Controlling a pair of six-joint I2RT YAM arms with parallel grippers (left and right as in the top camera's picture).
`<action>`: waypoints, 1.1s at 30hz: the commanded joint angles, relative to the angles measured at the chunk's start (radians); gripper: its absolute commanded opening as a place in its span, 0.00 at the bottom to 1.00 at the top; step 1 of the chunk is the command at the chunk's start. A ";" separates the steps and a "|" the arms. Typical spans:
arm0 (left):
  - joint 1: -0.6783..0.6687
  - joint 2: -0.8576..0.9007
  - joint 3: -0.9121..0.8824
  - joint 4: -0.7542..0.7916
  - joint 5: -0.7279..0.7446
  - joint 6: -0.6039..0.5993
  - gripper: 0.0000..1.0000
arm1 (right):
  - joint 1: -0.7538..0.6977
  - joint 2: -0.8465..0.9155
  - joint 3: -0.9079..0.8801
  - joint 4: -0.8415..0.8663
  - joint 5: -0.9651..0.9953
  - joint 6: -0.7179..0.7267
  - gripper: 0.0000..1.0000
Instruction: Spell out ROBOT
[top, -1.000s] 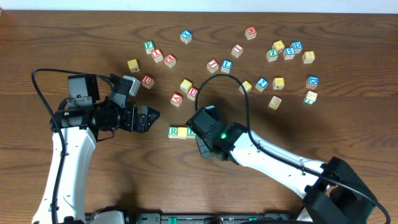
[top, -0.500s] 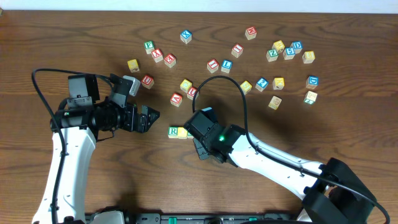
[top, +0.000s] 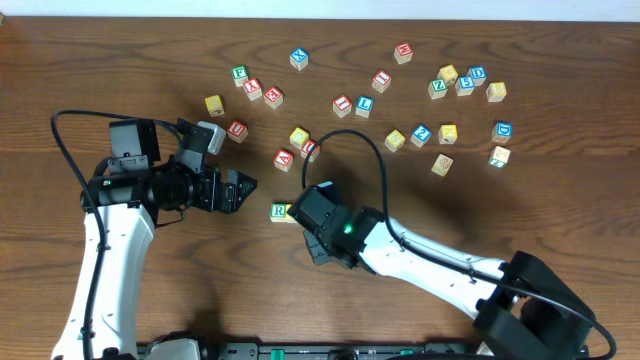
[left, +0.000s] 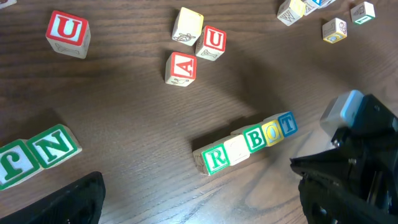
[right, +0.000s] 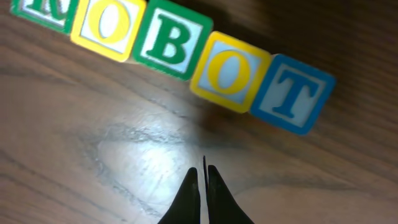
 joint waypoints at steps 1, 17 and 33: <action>0.005 -0.005 0.010 0.000 0.002 0.009 0.98 | 0.012 0.010 -0.008 0.000 0.000 0.027 0.01; 0.005 -0.005 0.010 0.000 0.002 0.009 0.98 | 0.013 0.059 -0.060 0.079 0.014 0.055 0.01; 0.005 -0.005 0.010 0.000 0.002 0.009 0.98 | 0.013 0.059 -0.060 0.105 0.104 0.055 0.01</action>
